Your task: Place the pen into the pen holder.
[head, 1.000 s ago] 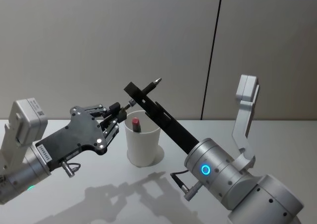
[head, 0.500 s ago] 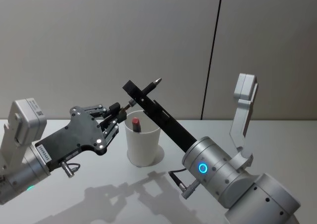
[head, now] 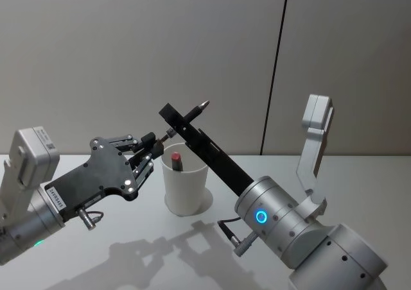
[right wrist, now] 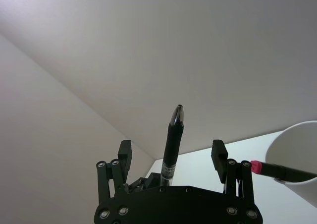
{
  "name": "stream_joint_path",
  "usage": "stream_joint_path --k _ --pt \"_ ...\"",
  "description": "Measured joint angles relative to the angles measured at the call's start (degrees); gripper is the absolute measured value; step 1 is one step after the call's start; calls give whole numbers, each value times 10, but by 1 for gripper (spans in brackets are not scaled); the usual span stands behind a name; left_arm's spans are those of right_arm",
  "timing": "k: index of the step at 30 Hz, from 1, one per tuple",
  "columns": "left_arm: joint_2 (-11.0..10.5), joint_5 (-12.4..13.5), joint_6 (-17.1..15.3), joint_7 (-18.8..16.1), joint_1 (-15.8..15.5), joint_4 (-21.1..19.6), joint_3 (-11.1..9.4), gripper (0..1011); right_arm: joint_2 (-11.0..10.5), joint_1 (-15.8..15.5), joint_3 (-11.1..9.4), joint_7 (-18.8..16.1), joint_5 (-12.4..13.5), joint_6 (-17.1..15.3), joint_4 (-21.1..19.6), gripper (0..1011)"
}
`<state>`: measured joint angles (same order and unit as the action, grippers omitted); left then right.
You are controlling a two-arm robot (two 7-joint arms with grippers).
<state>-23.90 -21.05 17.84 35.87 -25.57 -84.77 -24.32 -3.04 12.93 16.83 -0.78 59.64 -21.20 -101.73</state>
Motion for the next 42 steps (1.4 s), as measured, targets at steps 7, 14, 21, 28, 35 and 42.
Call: stream_joint_path --k 7,14,21,28,35,42 --pt "0 0 -1 -1 0 -1 0 177 -1 1 1 3 1 2 0 1001" --pt "-1 0 -1 -1 1 -2 1 178 -1 1 2 5 3 4 1 905" --pt "-1 0 -1 -2 1 -2 1 177 -1 1 3 6 3 4 1 730" --pt "-1 1 -1 -2 1 -3 1 177 -2 1 3 7 4 5 1 476" --pt "-1 1 -2 -2 1 -3 1 177 -2 1 3 7 4 5 1 257" --pt "-1 1 -2 -2 1 -3 1 178 -1 2 3 6 5 5 1 148"
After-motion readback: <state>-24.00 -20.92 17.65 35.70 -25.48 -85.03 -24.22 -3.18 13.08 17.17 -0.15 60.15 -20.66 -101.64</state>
